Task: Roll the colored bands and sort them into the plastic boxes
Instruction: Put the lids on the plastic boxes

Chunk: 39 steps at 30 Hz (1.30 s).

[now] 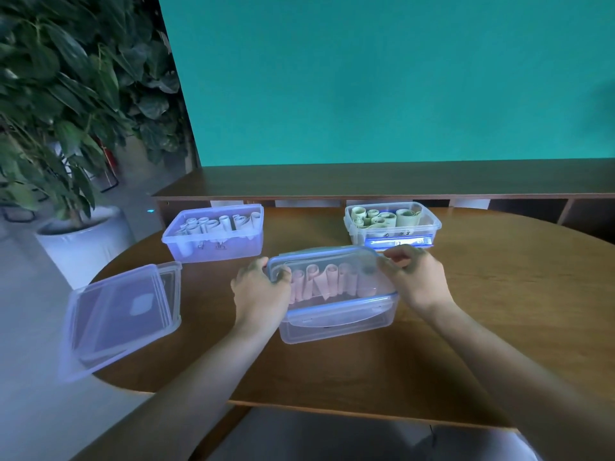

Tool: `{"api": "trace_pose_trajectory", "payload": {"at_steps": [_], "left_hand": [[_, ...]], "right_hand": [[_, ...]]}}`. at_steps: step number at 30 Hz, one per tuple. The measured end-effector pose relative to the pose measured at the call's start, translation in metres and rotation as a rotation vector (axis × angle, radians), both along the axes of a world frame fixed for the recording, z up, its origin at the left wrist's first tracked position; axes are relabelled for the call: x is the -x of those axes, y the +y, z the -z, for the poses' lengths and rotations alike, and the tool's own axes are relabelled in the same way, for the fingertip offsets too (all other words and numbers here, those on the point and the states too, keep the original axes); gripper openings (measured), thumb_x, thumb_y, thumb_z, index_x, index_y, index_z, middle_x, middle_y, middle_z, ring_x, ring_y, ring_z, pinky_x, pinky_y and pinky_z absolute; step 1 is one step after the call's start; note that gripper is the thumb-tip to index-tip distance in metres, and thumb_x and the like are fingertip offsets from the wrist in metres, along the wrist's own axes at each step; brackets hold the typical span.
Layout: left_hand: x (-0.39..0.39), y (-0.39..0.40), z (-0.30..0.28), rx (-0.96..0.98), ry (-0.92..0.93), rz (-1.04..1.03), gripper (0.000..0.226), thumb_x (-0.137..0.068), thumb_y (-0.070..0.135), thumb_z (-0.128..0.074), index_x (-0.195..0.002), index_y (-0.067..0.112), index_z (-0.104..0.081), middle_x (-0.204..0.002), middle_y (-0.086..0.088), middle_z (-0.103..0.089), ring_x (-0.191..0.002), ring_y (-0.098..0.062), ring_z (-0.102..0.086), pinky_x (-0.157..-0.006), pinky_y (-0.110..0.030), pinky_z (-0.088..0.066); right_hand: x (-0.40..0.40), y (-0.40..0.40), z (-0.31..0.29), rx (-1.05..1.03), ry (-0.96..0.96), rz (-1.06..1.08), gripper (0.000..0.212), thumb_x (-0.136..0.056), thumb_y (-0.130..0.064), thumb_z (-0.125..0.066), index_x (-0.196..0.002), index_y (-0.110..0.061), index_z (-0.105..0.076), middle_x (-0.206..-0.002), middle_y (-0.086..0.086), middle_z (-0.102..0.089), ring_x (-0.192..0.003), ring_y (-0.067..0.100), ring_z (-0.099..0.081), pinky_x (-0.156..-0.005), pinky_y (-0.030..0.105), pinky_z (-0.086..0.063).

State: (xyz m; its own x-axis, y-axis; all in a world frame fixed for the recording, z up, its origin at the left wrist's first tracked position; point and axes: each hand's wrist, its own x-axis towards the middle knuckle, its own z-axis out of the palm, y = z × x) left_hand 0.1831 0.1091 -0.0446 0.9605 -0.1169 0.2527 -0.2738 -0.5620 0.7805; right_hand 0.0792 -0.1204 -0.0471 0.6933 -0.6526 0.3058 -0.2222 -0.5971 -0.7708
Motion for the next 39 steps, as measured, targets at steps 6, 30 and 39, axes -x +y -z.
{"api": "trace_pose_trajectory", "payload": {"at_steps": [6, 30, 39], "left_hand": [[0.002, 0.004, -0.005, -0.041, 0.029, 0.037, 0.047, -0.097, 0.032, -0.059, -0.139, 0.01, -0.057, -0.135, -0.01, -0.06, -0.128, -0.027, -0.053, -0.106, -0.035, -0.042], [0.017, 0.01, -0.01, -0.187, -0.021, 0.09, 0.044, -0.101, 0.04, -0.052, -0.131, 0.009, -0.062, -0.129, -0.011, -0.063, -0.123, -0.029, -0.054, -0.095, -0.034, -0.043], [0.012, 0.011, -0.009, -0.162, 0.028, 0.102, 0.031, -0.103, 0.038, -0.05, -0.113, 0.013, -0.066, -0.102, 0.002, -0.063, -0.099, -0.022, -0.059, -0.083, -0.034, -0.049]], "right_hand": [[0.004, -0.002, -0.002, -0.058, 0.004, -0.025, 0.018, -0.093, -0.033, -0.068, -0.102, -0.019, -0.074, -0.089, -0.009, -0.069, -0.083, 0.009, -0.061, -0.063, 0.007, -0.039], [0.033, -0.017, -0.014, -0.681, 0.16, -0.219, 0.046, -0.079, -0.029, -0.086, -0.109, 0.002, -0.07, -0.075, 0.012, -0.07, -0.056, 0.015, -0.063, -0.049, 0.023, -0.049], [0.033, -0.016, -0.012, -0.706, 0.108, -0.26, 0.043, -0.079, -0.028, -0.085, -0.103, 0.005, -0.071, -0.072, 0.011, -0.066, -0.057, 0.014, -0.059, -0.052, 0.025, -0.051]]}}
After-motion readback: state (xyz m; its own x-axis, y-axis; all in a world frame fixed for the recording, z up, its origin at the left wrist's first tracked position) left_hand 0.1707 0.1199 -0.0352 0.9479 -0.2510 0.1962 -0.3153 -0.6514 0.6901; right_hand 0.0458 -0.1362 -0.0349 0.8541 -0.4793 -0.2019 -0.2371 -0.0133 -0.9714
